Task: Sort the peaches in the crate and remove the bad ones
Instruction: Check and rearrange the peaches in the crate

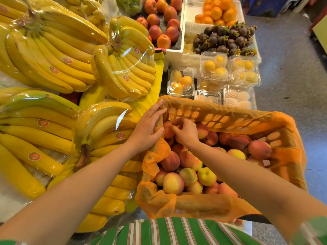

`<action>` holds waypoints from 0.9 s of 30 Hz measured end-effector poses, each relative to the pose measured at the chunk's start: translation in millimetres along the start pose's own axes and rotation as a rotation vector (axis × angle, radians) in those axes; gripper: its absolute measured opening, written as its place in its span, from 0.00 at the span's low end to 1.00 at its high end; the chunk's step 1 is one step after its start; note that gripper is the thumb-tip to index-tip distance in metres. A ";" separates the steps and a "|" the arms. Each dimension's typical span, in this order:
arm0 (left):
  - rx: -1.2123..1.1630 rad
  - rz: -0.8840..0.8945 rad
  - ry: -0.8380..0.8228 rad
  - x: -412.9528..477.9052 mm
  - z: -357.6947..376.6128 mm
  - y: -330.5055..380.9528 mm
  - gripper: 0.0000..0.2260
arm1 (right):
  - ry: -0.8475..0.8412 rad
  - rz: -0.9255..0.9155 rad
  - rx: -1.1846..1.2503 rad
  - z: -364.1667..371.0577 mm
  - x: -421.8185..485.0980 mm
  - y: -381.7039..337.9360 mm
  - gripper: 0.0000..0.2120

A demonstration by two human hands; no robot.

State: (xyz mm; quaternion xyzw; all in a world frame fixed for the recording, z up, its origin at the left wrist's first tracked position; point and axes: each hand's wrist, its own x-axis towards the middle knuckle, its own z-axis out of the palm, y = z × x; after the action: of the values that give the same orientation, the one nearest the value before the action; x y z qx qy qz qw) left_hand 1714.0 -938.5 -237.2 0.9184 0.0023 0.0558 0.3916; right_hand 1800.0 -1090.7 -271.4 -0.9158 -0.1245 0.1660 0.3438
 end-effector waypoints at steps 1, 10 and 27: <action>0.013 -0.003 0.002 0.4 -0.4 -0.2 0.26 | -0.029 -0.028 0.022 -5.0 -2.3 1.6 0.10; 0.279 0.196 0.103 24.8 14.8 44.2 0.14 | -0.222 -0.200 -0.022 -111.3 -39.6 54.1 0.08; 0.509 0.155 -0.754 47.0 152.1 104.4 0.33 | -0.330 -0.150 -0.855 -149.2 -73.4 122.3 0.26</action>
State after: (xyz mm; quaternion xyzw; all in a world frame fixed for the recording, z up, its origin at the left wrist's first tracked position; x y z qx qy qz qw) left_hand 1772.5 -1118.0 -261.9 0.9390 -0.1953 -0.2556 0.1217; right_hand 1805.1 -1293.2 -231.7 -0.9252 -0.3009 0.2180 -0.0778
